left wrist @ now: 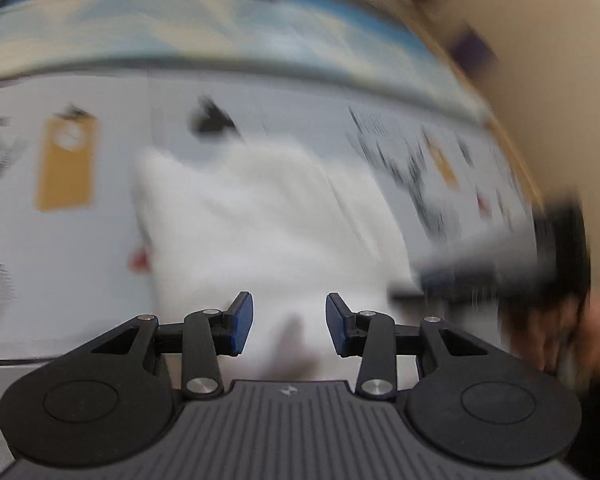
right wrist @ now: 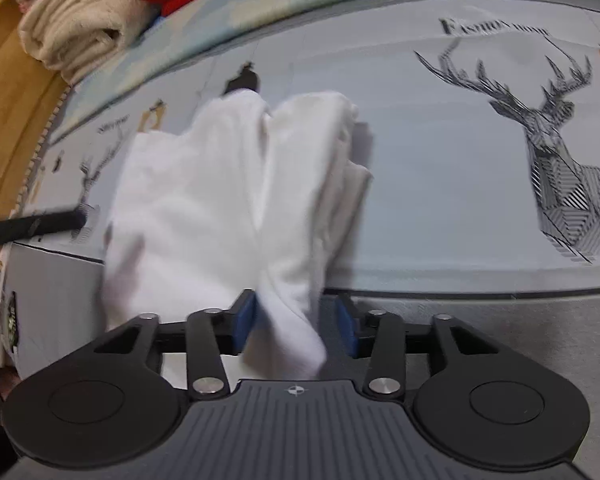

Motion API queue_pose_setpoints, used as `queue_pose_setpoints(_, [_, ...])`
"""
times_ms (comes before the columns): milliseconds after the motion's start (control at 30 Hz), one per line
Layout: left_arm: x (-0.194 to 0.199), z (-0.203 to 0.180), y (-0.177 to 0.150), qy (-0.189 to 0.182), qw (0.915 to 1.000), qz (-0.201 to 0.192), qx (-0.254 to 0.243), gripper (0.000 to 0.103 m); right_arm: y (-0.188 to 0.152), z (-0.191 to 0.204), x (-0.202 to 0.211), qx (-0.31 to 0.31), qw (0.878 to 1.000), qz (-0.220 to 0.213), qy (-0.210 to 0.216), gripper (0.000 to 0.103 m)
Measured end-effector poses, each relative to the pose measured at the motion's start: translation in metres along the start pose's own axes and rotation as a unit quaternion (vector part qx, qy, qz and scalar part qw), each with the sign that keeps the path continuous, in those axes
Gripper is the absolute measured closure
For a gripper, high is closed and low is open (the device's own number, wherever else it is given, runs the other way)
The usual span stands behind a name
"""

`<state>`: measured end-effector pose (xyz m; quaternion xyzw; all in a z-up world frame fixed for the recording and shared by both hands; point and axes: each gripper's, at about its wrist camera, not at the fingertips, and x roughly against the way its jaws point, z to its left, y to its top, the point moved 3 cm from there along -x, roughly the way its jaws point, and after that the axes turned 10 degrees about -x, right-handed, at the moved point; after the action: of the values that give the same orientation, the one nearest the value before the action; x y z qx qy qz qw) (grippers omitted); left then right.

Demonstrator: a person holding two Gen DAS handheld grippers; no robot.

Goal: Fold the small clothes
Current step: 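Open both grippers and withdraw them from the folded shirt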

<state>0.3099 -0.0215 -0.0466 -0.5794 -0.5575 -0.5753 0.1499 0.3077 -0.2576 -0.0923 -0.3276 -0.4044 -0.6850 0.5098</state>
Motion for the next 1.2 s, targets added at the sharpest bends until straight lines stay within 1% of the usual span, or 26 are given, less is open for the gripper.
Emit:
queue_pose_setpoints(67, [-0.029, -0.009, -0.019, 0.032, 0.9969, 0.059, -0.042, 0.061, -0.002, -0.008, -0.002, -0.014, 1.000, 0.004, -0.004, 0.051])
queue_pose_setpoints(100, [-0.037, -0.015, -0.026, 0.046, 0.9945, 0.070, -0.062, 0.062, -0.003, -0.011, -0.001, -0.021, 1.000, 0.004, -0.001, 0.051])
queue_pose_setpoints(167, [-0.033, -0.025, -0.023, 0.059, 0.9935, 0.067, -0.071, 0.060, -0.005, -0.011, 0.004, -0.021, 1.000, 0.000, 0.000, 0.052])
queue_pose_setpoints(200, [-0.027, -0.030, -0.020, 0.052, 0.9946, 0.060, -0.068, 0.060, -0.006, -0.009, 0.008, -0.015, 1.000, -0.006, -0.003, 0.052])
queue_pose_setpoints(267, [-0.010, -0.040, -0.015, 0.022, 0.9964, 0.029, -0.077, 0.060, -0.009, -0.003, 0.017, 0.001, 1.000, -0.017, 0.005, 0.052])
queue_pose_setpoints(300, [-0.007, -0.043, -0.016, 0.015, 0.9960, 0.028, -0.084, 0.060, -0.010, -0.001, 0.019, 0.009, 1.000, -0.013, 0.017, 0.053])
queue_pose_setpoints(333, [-0.012, -0.042, -0.022, 0.019, 0.9948, 0.044, -0.090, 0.060, -0.014, 0.000, 0.018, 0.025, 0.999, -0.002, 0.023, 0.056])
queue_pose_setpoints(367, [-0.022, -0.038, -0.031, 0.039, 0.9919, 0.072, -0.096, 0.060, -0.018, 0.000, 0.014, 0.044, 0.999, 0.007, 0.007, 0.056])
queue_pose_setpoints(400, [-0.037, -0.034, -0.043, 0.068, 0.9855, 0.113, -0.106, 0.062, -0.023, -0.002, 0.007, 0.065, 0.997, 0.015, -0.026, 0.052])
queue_pose_setpoints(433, [-0.047, -0.034, -0.053, 0.082, 0.9793, 0.141, -0.119, 0.063, -0.027, -0.006, 0.000, 0.073, 0.996, 0.023, -0.053, 0.051])
queue_pose_setpoints(467, [-0.049, -0.039, -0.058, 0.090, 0.9757, 0.141, -0.142, 0.062, -0.029, -0.011, -0.004, 0.067, 0.995, 0.032, -0.066, 0.052])
queue_pose_setpoints(500, [-0.044, -0.047, -0.056, 0.095, 0.9735, 0.136, -0.157, 0.061, -0.030, -0.015, -0.004, 0.055, 0.996, 0.036, -0.066, 0.052])
queue_pose_setpoints(533, [-0.036, -0.052, -0.052, 0.095, 0.9757, 0.125, -0.153, 0.059, -0.029, -0.017, -0.001, 0.045, 0.996, 0.035, -0.065, 0.052])
queue_pose_setpoints(567, [-0.026, -0.054, -0.048, 0.088, 0.9800, 0.106, -0.144, 0.055, -0.028, -0.016, 0.005, 0.040, 0.997, 0.029, -0.066, 0.052])
queue_pose_setpoints(600, [-0.015, -0.055, -0.044, 0.080, 0.9842, 0.088, -0.131, 0.043, -0.027, -0.013, 0.014, 0.043, 0.997, 0.021, -0.067, 0.052])
queue_pose_setpoints(633, [-0.006, -0.054, -0.041, 0.083, 0.9862, 0.078, -0.120, 0.033, -0.026, -0.008, 0.022, 0.051, 0.996, 0.015, -0.068, 0.052])
queue_pose_setpoints(700, [0.014, -0.056, -0.034, 0.123, 0.9852, 0.054, -0.107, 0.028, -0.025, 0.004, 0.043, 0.076, 0.994, -0.009, -0.079, 0.052])
queue_pose_setpoints(733, [0.028, -0.058, -0.031, 0.145, 0.9836, 0.037, -0.101, 0.021, -0.025, 0.011, 0.056, 0.090, 0.992, -0.029, -0.085, 0.052])
queue_pose_setpoints(767, [0.039, -0.063, -0.029, 0.155, 0.9830, 0.020, -0.096, 0.018, -0.026, 0.020, 0.071, 0.101, 0.990, -0.050, -0.083, 0.052])
queue_pose_setpoints(800, [0.051, -0.070, -0.028, 0.159, 0.9830, 0.002, -0.093, 0.017, -0.025, 0.026, 0.083, 0.105, 0.989, -0.068, -0.080, 0.051])
queue_pose_setpoints(867, [0.078, -0.082, -0.032, 0.163, 0.9826, -0.036, -0.081, 0.013, -0.032, 0.040, 0.112, 0.107, 0.984, -0.120, -0.076, 0.048])
queue_pose_setpoints(933, [0.103, -0.095, -0.041, 0.180, 0.9793, -0.068, -0.064, 0.003, -0.039, 0.048, 0.143, 0.098, 0.978, -0.174, -0.064, 0.035])
queue_pose_setpoints(967, [0.113, -0.105, -0.045, 0.187, 0.9770, -0.087, -0.055, 0.001, -0.045, 0.052, 0.157, 0.093, 0.974, -0.197, -0.057, 0.031])
queue_pose_setpoints(1033, [0.133, -0.122, -0.055, 0.198, 0.9731, -0.111, -0.040, 0.001, -0.059, 0.057, 0.177, 0.088, 0.967, -0.236, -0.051, 0.018])
queue_pose_setpoints(1133, [0.150, -0.147, -0.071, 0.208, 0.9679, -0.140, -0.019, 0.001, -0.080, 0.062, 0.194, 0.085, 0.957, -0.272, -0.051, 0.014])
queue_pose_setpoints(1200, [0.156, -0.154, -0.083, 0.210, 0.9643, -0.161, 0.010, 0.001, -0.097, 0.063, 0.195, 0.077, 0.952, -0.290, -0.053, 0.014])
